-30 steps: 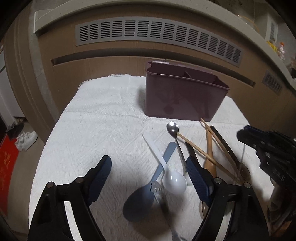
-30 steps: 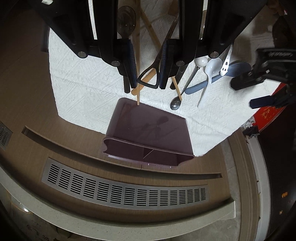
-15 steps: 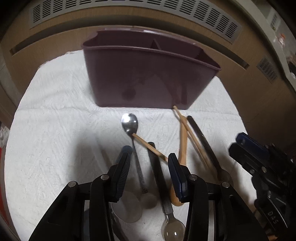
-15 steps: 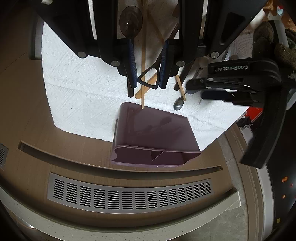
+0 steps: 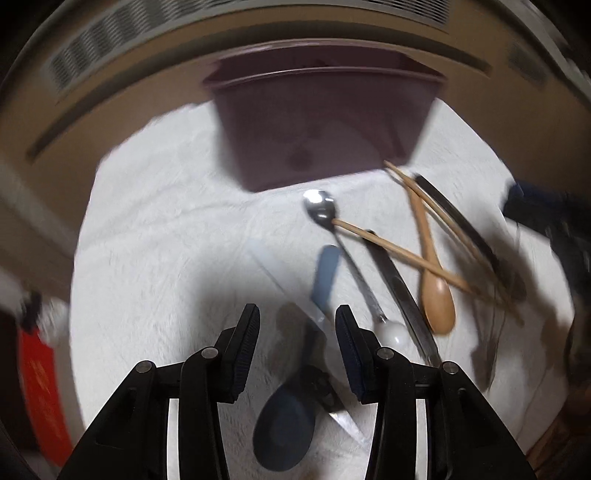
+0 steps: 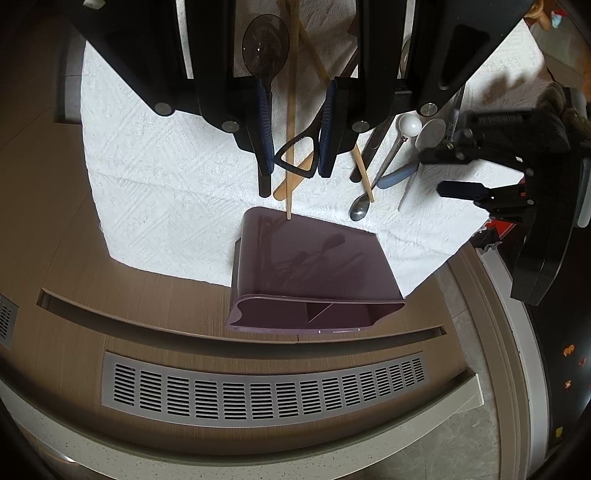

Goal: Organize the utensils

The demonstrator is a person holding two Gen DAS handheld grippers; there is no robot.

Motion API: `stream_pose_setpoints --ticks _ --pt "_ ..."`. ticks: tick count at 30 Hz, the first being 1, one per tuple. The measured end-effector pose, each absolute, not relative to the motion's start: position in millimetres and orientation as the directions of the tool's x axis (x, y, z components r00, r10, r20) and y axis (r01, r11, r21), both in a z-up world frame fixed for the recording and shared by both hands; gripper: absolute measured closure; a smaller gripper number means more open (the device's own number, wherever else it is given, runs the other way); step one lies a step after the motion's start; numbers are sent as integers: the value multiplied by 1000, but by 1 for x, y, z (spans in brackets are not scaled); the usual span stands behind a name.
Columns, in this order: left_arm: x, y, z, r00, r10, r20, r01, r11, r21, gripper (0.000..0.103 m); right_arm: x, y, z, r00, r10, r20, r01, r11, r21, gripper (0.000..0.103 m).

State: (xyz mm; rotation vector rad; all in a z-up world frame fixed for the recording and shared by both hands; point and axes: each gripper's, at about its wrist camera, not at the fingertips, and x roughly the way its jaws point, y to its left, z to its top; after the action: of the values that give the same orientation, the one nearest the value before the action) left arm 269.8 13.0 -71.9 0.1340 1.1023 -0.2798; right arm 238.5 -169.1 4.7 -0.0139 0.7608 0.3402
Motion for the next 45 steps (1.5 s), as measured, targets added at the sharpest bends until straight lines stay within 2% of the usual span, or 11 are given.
stream_pose_setpoints --ticks 4,6,8,15,16,18,19,28,35,40,45 --pt "297 22 -82 391 -135 -910 136 987 -88 60 239 -166 2 667 298 -683 -311 944 108 80" --pt "310 20 -88 367 -107 -924 85 993 -81 67 239 -167 2 669 297 -682 -311 944 105 80" --pt "320 19 -90 358 -95 -929 35 996 -88 67 239 -167 2 669 299 -680 -311 944 109 80" --pt "348 11 -90 346 -38 -937 -30 998 -52 68 239 -168 2 670 305 -677 -316 942 111 80" --pt "347 10 -89 355 -33 -934 -23 999 -43 70 239 -169 2 670 306 -677 -317 942 112 80" --pt "343 6 -88 389 -55 -920 11 998 -55 91 239 -169 2 670 306 -677 -317 942 112 80" --pt "338 6 -87 408 -72 -910 19 997 -71 91 239 -168 1 669 306 -677 -317 942 111 80" --pt "243 24 -57 647 -196 -737 138 981 -139 91 223 -162 17 674 307 -672 -344 935 83 80" --pt "196 32 -6 753 -230 -616 170 973 -156 91 209 -155 40 695 297 -655 -344 937 60 81" --pt "191 30 51 819 -265 -508 214 964 -157 91 199 -147 76 761 266 -592 -341 940 -17 81" --pt "205 14 116 893 -259 -368 248 966 -77 91 206 -140 131 830 248 -500 -332 939 -86 81"
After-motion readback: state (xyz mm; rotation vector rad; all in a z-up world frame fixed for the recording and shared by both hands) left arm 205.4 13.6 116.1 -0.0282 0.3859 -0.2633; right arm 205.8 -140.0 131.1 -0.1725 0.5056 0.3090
